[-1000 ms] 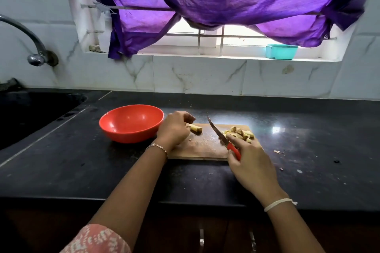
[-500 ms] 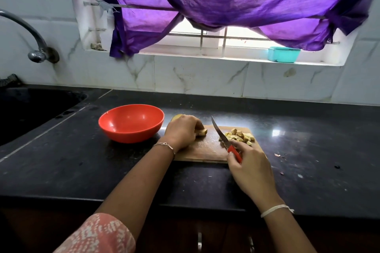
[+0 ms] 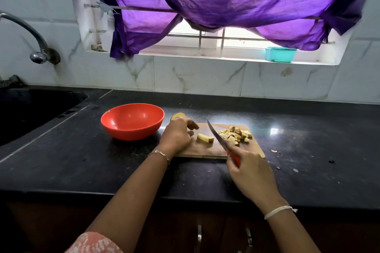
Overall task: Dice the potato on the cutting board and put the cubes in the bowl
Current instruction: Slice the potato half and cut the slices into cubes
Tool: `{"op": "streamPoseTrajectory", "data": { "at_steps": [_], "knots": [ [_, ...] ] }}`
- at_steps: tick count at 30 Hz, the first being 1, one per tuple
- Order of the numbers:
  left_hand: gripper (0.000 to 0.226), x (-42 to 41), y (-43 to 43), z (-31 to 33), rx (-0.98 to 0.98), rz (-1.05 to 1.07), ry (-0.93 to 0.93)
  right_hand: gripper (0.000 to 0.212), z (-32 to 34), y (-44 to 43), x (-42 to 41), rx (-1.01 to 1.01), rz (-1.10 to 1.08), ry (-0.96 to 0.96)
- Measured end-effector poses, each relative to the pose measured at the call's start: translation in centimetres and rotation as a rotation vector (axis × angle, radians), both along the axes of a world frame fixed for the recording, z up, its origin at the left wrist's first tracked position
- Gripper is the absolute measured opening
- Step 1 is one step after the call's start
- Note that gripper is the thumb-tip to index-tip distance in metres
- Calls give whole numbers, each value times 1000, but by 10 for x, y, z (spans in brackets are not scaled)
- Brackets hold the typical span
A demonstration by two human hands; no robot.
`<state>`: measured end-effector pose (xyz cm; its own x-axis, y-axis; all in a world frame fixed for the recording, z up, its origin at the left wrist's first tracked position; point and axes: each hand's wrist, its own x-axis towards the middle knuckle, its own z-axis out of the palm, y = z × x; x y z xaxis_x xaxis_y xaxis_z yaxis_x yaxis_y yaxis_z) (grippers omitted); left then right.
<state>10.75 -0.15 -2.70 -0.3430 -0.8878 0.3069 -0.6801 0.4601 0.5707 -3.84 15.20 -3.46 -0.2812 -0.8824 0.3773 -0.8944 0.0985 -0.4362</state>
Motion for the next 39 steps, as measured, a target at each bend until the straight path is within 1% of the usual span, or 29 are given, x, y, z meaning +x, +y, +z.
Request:
{"op": "streamPoseTrajectory", "data": {
  "at_steps": [3,6,7,8,13,17,19,26,29,32,35,39],
  "knots": [
    [13,-3,7,-6,-8,91,-3,47,-1,5,-2,-13,13,41],
    [50,-8,11,-11,-25,93,-20,48,-1,8,-2,-25,7,80],
    [57,-9,12,-12,-49,90,-39,49,-1,7,-2,-20,-2,91],
    [58,-10,13,-11,-57,89,-58,48,-1,7,-2,-13,-9,105],
    [45,-13,17,-7,-64,72,-71,49,0,8,-2,44,-3,116],
    [41,-10,16,-3,14,28,-36,50,1,12,2,69,-24,125],
    [41,-10,17,-2,24,19,-39,52,1,13,4,76,-20,127],
    [42,-9,18,-2,33,26,-28,54,-3,10,10,54,-60,272],
    [40,-10,18,-3,33,23,-11,53,-3,10,8,51,-48,296],
    [36,-10,19,-4,23,37,23,52,-1,11,5,55,-26,271],
    [38,-10,19,-4,19,47,1,52,-1,11,3,50,-10,240],
    [37,-11,17,-3,50,-1,-8,53,-2,12,5,39,-1,229]
  ]
}}
